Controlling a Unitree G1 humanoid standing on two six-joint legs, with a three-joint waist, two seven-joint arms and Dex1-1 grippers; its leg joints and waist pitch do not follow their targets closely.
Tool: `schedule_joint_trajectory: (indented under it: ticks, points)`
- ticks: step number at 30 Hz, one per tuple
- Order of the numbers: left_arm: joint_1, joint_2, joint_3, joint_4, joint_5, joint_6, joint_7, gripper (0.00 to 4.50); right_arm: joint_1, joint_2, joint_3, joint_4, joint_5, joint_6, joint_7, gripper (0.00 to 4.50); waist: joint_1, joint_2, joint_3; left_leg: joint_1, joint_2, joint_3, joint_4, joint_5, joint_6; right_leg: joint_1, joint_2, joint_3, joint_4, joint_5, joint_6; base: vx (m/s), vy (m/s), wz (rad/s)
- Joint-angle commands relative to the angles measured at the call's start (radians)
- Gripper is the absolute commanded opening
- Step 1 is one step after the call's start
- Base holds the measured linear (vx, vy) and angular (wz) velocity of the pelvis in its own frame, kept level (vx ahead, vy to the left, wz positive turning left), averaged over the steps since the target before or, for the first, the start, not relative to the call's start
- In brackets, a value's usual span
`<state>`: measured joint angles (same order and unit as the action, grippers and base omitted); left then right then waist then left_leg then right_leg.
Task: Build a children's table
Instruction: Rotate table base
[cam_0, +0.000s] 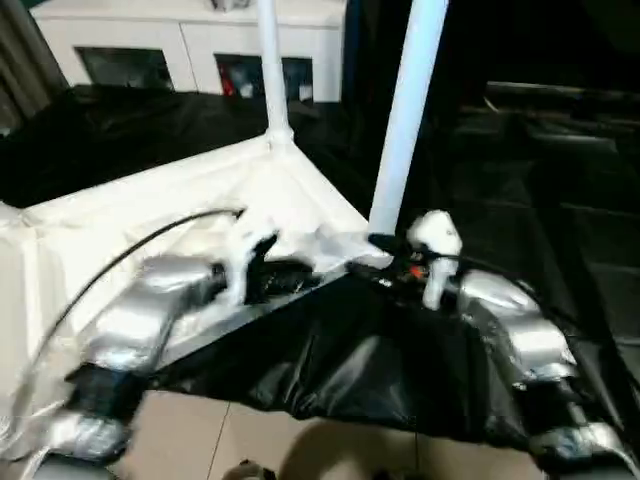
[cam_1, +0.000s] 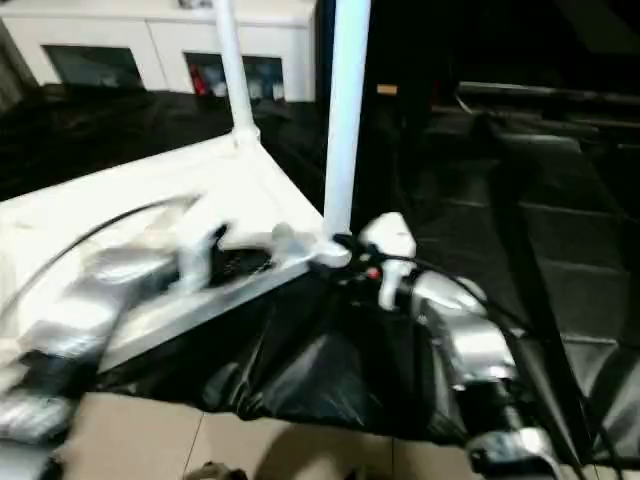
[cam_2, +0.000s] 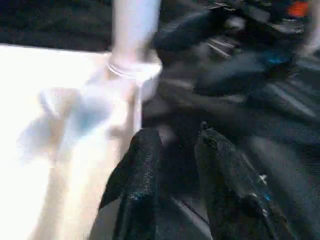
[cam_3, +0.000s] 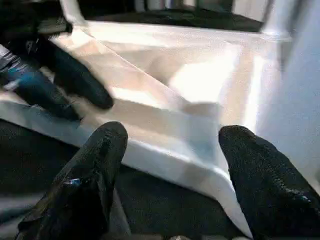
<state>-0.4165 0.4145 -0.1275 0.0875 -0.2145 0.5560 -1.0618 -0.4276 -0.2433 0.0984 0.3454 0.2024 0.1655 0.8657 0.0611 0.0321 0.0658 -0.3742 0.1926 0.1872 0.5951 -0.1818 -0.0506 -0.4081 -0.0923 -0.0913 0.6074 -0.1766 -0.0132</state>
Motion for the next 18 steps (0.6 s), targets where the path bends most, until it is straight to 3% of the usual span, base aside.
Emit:
schedule_joint_trajectory:
  ticks: [1,3,4,5,9,11,12,13,15,18]
  points:
    - [0.024,0.030,0.000,-0.078,-0.040,0.071,-0.029,1.69,-0.023,0.010,0.003,0.029,0.004,0.003,-0.018,3.34,-0.002,-0.003,-0.062,0.015,0.041,-0.015,-0.081,-0.258,0.026,0.043,-0.053,0.053,-0.077,-0.288,-0.225,0.000,0.000,0.00]
    - [0.055,0.055,0.003,-0.135,-0.067,0.120,-0.041,1.93,-0.040,0.032,0.006,0.050,0.006,0.003,-0.026,3.34,-0.002,-0.006,-0.064,0.012,0.041,-0.018,-0.083,-0.255,0.016,0.047,-0.057,0.055,-0.071,-0.284,-0.228,0.000,0.000,0.00]
    - [0.095,0.087,0.005,-0.214,-0.097,0.180,-0.049,2.04,-0.063,0.065,0.015,0.083,0.001,0.005,-0.043,3.34,-0.002,-0.004,-0.066,0.019,0.041,-0.015,-0.081,-0.262,0.011,0.043,-0.056,0.056,-0.072,-0.287,-0.226,0.000,0.000,0.00]
    - [0.112,0.099,0.003,-0.244,-0.104,0.199,-0.050,2.09,-0.075,0.087,0.022,0.100,-0.007,0.005,-0.059,3.34,-0.004,-0.006,-0.064,0.012,0.041,-0.017,-0.084,-0.255,0.011,0.047,-0.055,0.057,-0.072,-0.283,-0.226,0.000,0.000,0.00]
    - [0.147,0.125,-0.019,-0.311,-0.088,0.240,-0.018,2.40,-0.128,0.180,0.027,0.181,-0.032,0.004,-0.164,3.34,-0.005,0.003,-0.065,0.017,0.039,-0.017,-0.084,-0.260,-0.006,0.043,-0.054,0.058,-0.070,-0.273,-0.224,0.000,0.000,0.00]
    - [0.156,0.134,-0.030,-0.323,-0.074,0.245,-0.003,2.54,-0.153,0.214,0.019,0.225,-0.042,-0.003,-0.221,3.34,-0.007,0.003,-0.064,0.017,0.037,-0.017,-0.085,-0.267,-0.013,0.044,-0.053,0.058,-0.070,-0.278,-0.221,0.000,0.000,0.00]
    - [0.174,0.146,-0.045,-0.342,-0.048,0.257,0.027,2.60,-0.212,0.280,-0.018,0.331,-0.048,-0.012,-0.357,3.34,-0.008,0.007,-0.065,0.019,0.040,-0.019,-0.086,-0.271,-0.026,0.041,-0.057,0.060,-0.068,-0.281,-0.223,0.000,0.000,0.00]
    - [0.179,0.148,-0.047,-0.347,-0.043,0.262,0.035,2.66,-0.228,0.296,-0.031,0.359,-0.046,-0.015,-0.391,3.34,-0.013,0.004,-0.062,0.018,0.035,-0.019,-0.088,-0.290,-0.038,0.043,-0.055,0.058,-0.071,-0.310,-0.219,0.000,0.000,0.00]
    - [0.193,0.164,-0.049,-0.372,-0.047,0.287,0.047,2.73,-0.273,0.335,-0.072,0.434,-0.033,-0.040,-0.485,3.34,-0.014,0.009,-0.063,0.023,0.037,-0.021,-0.088,-0.315,-0.052,0.039,-0.057,0.060,-0.072,-0.326,-0.207,0.000,0.000,0.00]
    - [0.220,0.199,-0.057,-0.399,-0.024,0.304,0.068,3.06,-0.351,0.377,-0.131,0.551,-0.024,-0.112,-0.663,3.34,-0.014,0.010,-0.066,0.027,0.035,-0.019,-0.088,-0.309,-0.061,0.037,-0.049,0.058,-0.065,-0.265,-0.207,0.000,0.000,0.00]
